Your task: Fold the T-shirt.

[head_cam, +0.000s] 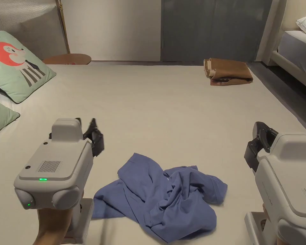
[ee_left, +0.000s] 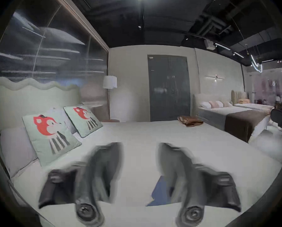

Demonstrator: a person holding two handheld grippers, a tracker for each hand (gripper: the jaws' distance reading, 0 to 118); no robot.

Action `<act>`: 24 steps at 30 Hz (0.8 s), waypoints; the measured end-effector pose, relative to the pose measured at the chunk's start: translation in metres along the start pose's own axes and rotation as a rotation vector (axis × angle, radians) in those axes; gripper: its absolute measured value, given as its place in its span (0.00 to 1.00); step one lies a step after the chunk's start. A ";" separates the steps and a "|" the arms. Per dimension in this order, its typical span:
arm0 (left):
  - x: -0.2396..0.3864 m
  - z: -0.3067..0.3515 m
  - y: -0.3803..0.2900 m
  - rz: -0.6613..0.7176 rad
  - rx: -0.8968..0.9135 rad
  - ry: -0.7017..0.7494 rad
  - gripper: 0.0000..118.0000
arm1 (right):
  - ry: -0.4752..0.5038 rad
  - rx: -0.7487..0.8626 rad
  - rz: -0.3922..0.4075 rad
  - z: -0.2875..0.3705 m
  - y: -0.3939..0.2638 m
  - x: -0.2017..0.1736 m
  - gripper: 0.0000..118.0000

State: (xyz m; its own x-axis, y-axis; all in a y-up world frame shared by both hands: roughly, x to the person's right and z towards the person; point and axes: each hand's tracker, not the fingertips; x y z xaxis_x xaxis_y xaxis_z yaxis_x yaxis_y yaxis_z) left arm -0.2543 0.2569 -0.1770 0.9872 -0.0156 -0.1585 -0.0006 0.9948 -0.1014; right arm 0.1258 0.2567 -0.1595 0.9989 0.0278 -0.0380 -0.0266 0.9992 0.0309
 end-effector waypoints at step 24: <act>-0.002 -0.076 -0.107 0.088 -0.758 -0.165 0.00 | -0.008 -0.035 -0.004 0.002 -0.015 0.010 0.00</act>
State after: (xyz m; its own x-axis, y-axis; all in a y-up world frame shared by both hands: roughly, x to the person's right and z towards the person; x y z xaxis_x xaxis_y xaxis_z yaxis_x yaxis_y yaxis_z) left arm -0.2686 0.1430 -0.2406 0.9894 0.1345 -0.0548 -0.1299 0.6505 -0.7484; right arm 0.1366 0.2416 -0.1582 0.9993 0.0240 -0.0301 -0.0241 0.9997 -0.0037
